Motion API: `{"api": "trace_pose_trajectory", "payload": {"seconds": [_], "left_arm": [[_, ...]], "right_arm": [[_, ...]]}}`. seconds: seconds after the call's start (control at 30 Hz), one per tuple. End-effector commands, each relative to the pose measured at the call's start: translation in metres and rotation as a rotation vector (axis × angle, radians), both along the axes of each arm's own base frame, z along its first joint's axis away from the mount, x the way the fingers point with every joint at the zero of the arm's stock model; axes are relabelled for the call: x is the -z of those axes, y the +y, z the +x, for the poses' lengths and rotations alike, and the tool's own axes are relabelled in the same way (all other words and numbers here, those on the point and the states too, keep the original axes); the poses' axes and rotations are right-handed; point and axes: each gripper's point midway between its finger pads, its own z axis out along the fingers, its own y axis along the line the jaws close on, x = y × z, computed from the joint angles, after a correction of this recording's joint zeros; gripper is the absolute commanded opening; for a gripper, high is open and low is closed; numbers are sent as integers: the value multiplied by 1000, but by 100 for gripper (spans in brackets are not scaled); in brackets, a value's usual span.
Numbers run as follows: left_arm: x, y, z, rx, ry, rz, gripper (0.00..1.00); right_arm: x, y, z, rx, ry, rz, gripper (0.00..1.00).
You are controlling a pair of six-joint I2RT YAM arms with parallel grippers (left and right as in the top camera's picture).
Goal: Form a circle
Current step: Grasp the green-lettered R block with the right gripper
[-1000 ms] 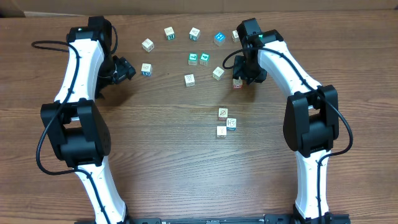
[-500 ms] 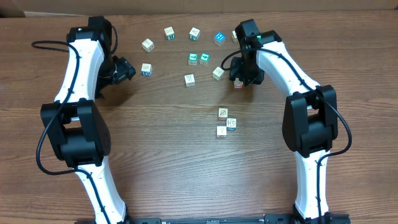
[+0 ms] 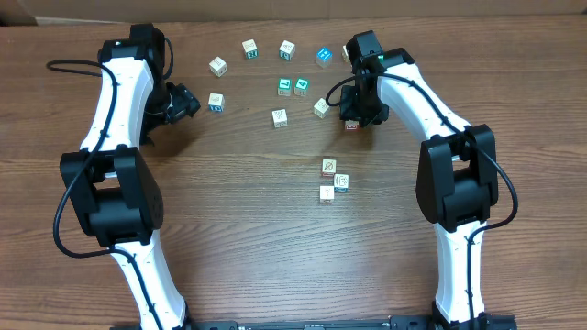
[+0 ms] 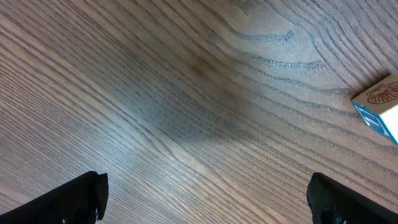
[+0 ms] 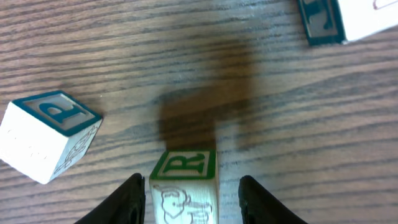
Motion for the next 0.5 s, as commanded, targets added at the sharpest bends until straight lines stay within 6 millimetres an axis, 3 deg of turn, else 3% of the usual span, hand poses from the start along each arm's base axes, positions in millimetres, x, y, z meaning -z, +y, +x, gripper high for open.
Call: {"api": "trace_pose_trajectory", "payload": {"seconds": [0.0, 0.37, 0.47], "left_arm": [[-3, -2, 4, 20, -13, 0, 100], [-3, -2, 4, 19, -13, 0, 99], [-3, -2, 4, 19, -13, 0, 100]], "right_arm": [[2, 1, -3, -12, -2, -2, 41], [1, -1, 3, -8, -25, -16, 43], [-5, -3, 5, -4, -33, -31, 33]]}}
